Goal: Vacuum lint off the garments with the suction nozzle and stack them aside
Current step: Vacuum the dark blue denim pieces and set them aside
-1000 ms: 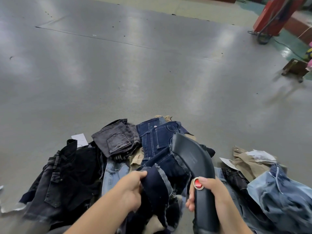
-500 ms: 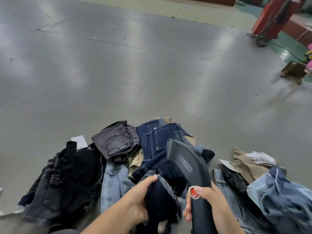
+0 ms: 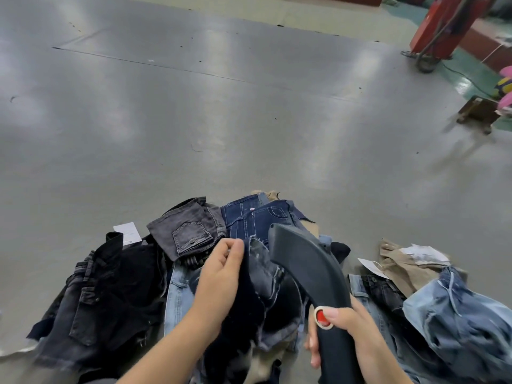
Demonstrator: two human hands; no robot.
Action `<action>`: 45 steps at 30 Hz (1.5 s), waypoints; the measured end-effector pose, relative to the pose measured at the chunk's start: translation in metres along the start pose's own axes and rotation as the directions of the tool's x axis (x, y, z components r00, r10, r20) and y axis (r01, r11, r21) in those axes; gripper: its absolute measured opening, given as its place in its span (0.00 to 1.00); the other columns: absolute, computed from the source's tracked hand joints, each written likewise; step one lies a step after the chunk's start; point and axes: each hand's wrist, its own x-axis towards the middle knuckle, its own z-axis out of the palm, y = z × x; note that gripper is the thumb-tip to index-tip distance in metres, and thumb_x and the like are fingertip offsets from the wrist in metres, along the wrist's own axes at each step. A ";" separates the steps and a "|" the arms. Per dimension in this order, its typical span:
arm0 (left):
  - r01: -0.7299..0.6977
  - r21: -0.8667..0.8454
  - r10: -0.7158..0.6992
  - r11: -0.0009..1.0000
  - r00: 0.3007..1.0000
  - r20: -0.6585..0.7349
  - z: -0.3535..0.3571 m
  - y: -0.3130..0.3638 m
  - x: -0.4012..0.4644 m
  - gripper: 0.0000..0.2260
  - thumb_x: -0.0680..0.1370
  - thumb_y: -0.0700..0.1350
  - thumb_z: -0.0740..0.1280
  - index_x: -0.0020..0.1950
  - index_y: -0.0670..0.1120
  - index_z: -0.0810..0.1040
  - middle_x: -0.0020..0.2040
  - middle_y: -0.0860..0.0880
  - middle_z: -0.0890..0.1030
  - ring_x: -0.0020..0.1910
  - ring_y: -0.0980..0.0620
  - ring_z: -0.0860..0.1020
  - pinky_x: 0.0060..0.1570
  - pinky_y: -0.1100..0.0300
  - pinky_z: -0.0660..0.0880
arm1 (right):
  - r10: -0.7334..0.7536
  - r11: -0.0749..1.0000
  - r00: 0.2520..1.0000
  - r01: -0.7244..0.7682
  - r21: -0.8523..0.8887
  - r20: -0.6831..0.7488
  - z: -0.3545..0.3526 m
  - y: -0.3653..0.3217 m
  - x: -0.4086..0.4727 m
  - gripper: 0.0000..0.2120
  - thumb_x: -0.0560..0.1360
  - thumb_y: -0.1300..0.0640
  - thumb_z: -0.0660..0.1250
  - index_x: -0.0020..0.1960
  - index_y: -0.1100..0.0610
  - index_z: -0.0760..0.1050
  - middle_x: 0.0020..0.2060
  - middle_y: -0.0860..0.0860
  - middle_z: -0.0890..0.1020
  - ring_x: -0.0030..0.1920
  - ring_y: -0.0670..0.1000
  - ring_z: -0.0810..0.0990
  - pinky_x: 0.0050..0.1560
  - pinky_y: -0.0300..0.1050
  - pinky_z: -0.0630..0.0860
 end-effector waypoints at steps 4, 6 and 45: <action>0.073 -0.133 -0.074 0.988 0.997 0.000 -0.011 0.017 0.007 0.11 0.82 0.44 0.58 0.46 0.49 0.78 0.40 0.47 0.81 0.38 0.51 0.78 0.41 0.54 0.74 | -0.023 0.992 0.992 0.038 -0.120 0.122 -0.002 0.005 -0.009 0.27 0.56 0.54 0.71 0.57 0.50 0.81 0.36 0.57 0.84 0.35 0.55 0.82 0.34 0.42 0.77; 0.095 -0.166 -0.091 0.982 0.995 0.029 -0.013 0.022 0.007 0.09 0.82 0.42 0.60 0.47 0.50 0.80 0.40 0.47 0.82 0.37 0.51 0.78 0.38 0.55 0.74 | -0.007 0.983 0.988 0.035 -0.182 0.153 -0.001 0.007 -0.011 0.31 0.58 0.54 0.70 0.61 0.44 0.78 0.53 0.47 0.84 0.54 0.46 0.82 0.47 0.33 0.76; 0.046 0.078 -0.058 0.996 0.984 0.168 0.027 -0.012 -0.035 0.09 0.78 0.35 0.65 0.48 0.48 0.81 0.38 0.50 0.83 0.40 0.53 0.79 0.45 0.62 0.74 | -0.129 0.992 0.984 0.129 -0.007 -0.123 0.022 0.007 0.020 0.21 0.60 0.50 0.69 0.39 0.68 0.71 0.27 0.64 0.74 0.26 0.58 0.75 0.28 0.44 0.74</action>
